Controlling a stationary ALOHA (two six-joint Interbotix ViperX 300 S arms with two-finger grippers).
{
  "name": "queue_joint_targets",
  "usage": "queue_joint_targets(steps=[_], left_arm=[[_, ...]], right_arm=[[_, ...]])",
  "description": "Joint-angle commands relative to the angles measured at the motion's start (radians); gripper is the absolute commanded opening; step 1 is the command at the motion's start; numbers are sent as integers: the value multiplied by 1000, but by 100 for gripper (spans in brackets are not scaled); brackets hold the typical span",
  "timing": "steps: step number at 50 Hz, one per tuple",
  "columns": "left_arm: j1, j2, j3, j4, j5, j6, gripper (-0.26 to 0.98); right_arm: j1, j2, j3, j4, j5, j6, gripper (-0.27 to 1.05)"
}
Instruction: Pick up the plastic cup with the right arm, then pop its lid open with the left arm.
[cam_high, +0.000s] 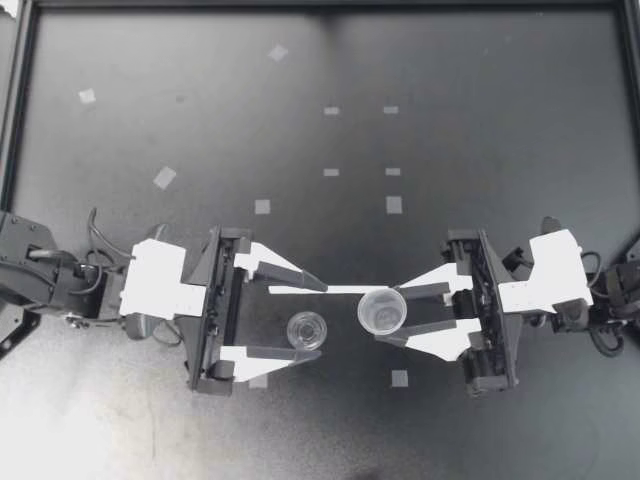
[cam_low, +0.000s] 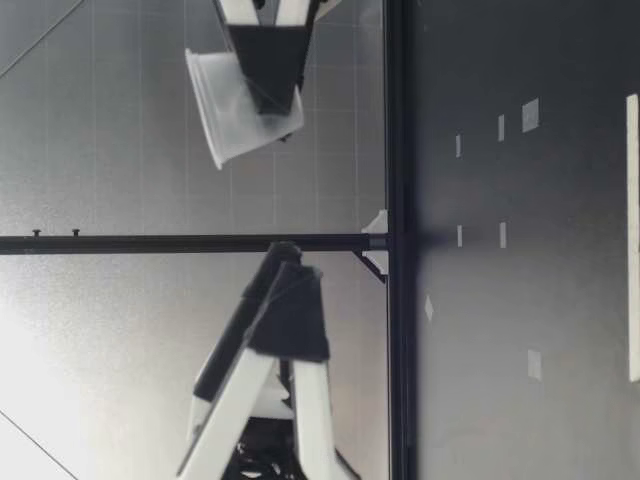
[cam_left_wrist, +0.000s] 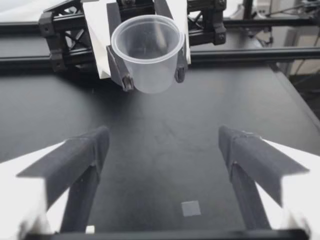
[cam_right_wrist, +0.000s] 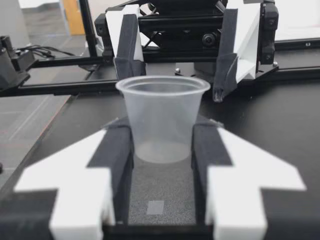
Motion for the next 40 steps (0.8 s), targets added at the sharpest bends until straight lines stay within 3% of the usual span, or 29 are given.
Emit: queue_joint_targets(steps=[1,40], left_arm=[[2,-23,-12,0,-3,0,81],[2,-20,-15,-2,0,-3,81]], right_arm=[[2,-8,-15,-2,-3,-2,34],[2,-6,-15,-2,8,0,34]])
